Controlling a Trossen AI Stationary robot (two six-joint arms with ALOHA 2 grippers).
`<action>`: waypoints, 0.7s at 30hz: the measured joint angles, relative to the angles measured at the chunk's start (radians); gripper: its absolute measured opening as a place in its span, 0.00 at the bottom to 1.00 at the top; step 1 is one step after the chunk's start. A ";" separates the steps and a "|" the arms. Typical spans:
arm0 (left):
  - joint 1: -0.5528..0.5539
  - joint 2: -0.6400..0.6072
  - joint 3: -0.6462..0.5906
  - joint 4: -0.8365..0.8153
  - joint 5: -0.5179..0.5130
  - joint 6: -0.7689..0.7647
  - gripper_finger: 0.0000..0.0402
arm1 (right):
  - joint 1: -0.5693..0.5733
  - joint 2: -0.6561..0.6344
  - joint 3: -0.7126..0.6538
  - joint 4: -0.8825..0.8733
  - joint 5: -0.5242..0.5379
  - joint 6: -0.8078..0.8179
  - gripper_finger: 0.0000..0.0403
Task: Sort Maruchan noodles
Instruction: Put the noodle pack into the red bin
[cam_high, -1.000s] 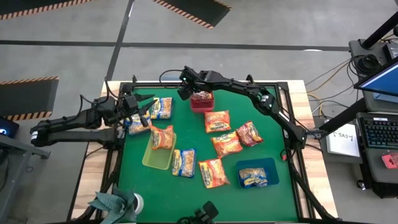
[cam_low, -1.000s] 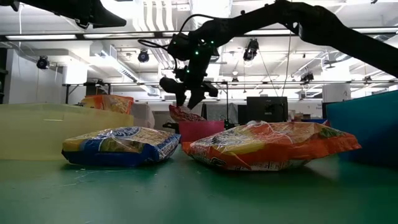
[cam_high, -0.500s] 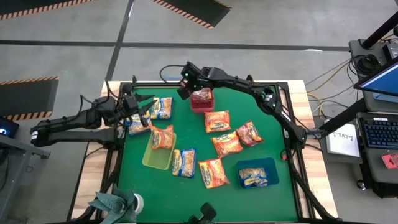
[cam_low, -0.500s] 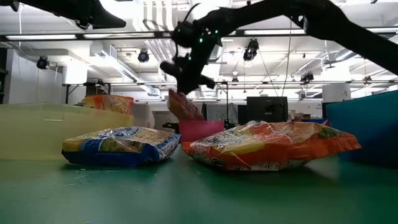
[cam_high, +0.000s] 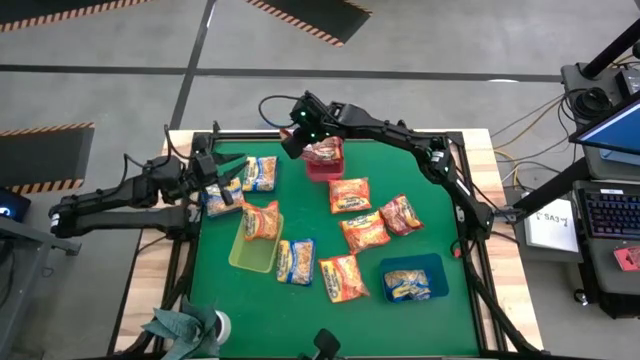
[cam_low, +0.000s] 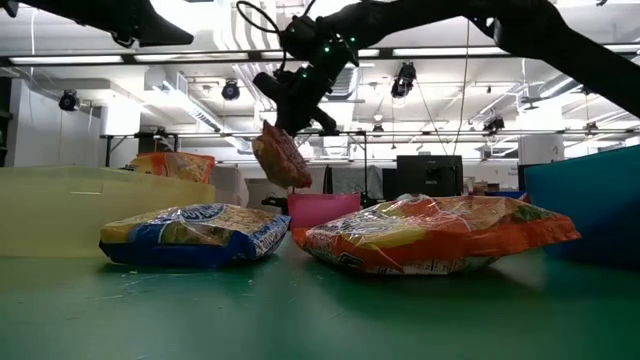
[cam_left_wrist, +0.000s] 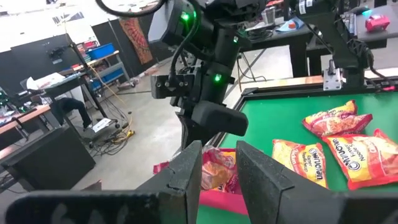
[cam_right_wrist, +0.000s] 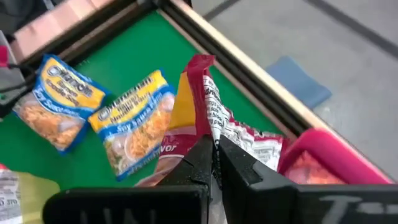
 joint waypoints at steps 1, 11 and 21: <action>0.000 -0.008 0.000 -0.003 0.000 -0.003 0.20 | 0.000 -0.005 -0.004 0.018 0.000 -0.003 0.02; 0.000 -0.075 0.000 -0.038 0.000 -0.006 0.20 | -0.025 -0.196 -0.343 0.290 0.003 0.045 0.02; 0.000 -0.083 -0.003 -0.036 0.000 -0.006 0.20 | -0.061 -0.385 -1.010 1.134 0.063 0.315 0.02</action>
